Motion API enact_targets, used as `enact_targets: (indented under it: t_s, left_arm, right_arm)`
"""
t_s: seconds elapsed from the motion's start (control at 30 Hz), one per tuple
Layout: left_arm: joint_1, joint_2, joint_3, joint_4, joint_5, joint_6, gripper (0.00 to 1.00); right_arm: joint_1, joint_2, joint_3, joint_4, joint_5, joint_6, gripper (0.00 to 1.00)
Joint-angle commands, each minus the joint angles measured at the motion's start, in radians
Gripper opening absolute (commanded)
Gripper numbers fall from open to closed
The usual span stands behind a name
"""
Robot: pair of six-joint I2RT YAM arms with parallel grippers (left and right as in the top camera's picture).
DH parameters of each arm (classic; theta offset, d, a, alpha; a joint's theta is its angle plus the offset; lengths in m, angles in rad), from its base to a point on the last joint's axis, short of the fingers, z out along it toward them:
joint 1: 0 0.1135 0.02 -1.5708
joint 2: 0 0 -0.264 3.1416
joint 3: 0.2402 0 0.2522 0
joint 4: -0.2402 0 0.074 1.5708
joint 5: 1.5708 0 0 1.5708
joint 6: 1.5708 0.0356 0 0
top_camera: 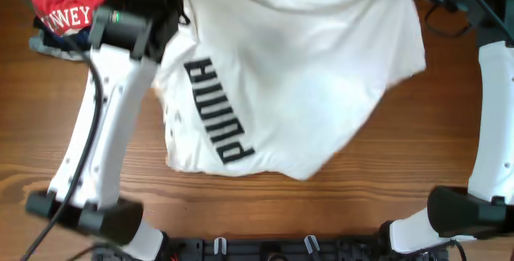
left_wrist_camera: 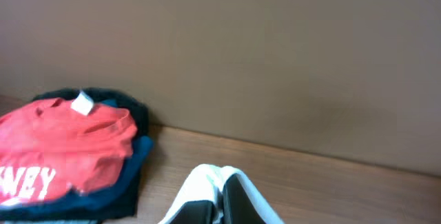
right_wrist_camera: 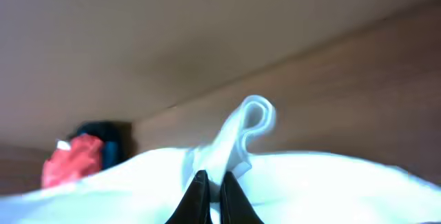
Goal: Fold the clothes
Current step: 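Lift the shirt with both grippers and shake it out flat, then lay the shirt down on the table with both grippers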
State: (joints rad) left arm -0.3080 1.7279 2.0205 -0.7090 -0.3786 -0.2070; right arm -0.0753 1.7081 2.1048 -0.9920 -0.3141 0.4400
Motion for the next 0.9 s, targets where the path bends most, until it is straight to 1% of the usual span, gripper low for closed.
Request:
enact_targets:
  t_s: [0.0,0.07,0.13,0.23,0.27,0.33,0.37,0.4,0.47,0.53,0.57,0.6,0.67,0.73,0.77,0.83,0.87]
  left_arm:
    - [0.031,-0.035,0.370,0.007,0.079,0.105,0.04]
    - [0.032,-0.043,0.549,-0.077,0.079,0.145,0.04]
    - [0.031,-0.045,0.652,-0.173,0.076,0.154,0.04]
    - [0.031,-0.041,0.666,-0.384,0.091,0.132,0.04]
    - [0.032,-0.014,0.653,-0.537,0.091,0.069,0.04]
    - [0.032,0.045,0.615,-0.679,0.095,-0.021,0.04]
    - [0.032,0.093,0.580,-0.761,0.102,-0.087,0.04]
    - [0.032,0.140,0.545,-0.816,0.103,-0.143,0.04]
    - [0.031,0.229,0.470,-0.878,0.106,-0.206,0.04]
    - [0.032,0.339,0.371,-0.921,0.137,-0.229,0.04]
    - [0.034,0.398,0.323,-0.958,0.138,-0.255,0.04]
    - [0.037,0.440,0.285,-0.976,0.145,-0.277,0.04]
    - [0.045,0.472,0.187,-0.976,0.172,-0.281,0.04]
    - [0.056,0.469,0.091,-0.976,0.180,-0.299,0.04]
    - [0.064,0.465,0.064,-0.977,0.183,-0.299,0.04]
    - [0.083,0.448,0.035,-0.977,0.239,-0.291,0.04]
    - [0.092,0.428,0.027,-0.977,0.296,-0.246,0.04]
  right_arm:
    - [-0.054,-0.051,0.314,-0.038,-0.027,-0.050,0.04]
    - [-0.116,-0.051,0.479,-0.116,-0.001,-0.074,0.04]
    - [-0.168,-0.053,0.556,-0.197,-0.002,-0.073,0.04]
    - [-0.175,-0.045,0.548,-0.323,-0.001,-0.103,0.04]
    - [-0.175,-0.021,0.521,-0.410,0.002,-0.125,0.07]
    - [-0.174,0.021,0.467,-0.501,0.002,-0.126,0.04]
    - [-0.171,0.061,0.390,-0.564,0.002,-0.143,0.04]
    - [-0.166,0.079,0.337,-0.582,-0.001,-0.158,0.04]
    - [-0.150,0.109,0.191,-0.576,-0.001,-0.187,0.04]
    - [-0.137,0.119,0.008,-0.520,0.000,-0.190,0.05]
    - [-0.135,0.119,-0.124,-0.475,-0.001,-0.188,0.05]
    - [-0.135,0.119,-0.189,-0.451,-0.001,-0.189,0.05]
    - [-0.135,0.119,-0.314,-0.413,0.006,-0.202,0.05]
    - [-0.135,0.119,-0.390,-0.411,0.010,-0.201,0.05]
    - [-0.135,0.119,-0.401,-0.419,0.009,-0.200,0.04]
    - [-0.127,0.105,-0.401,-0.436,0.007,-0.202,0.04]
    - [-0.124,0.079,-0.401,-0.446,0.007,-0.205,0.04]
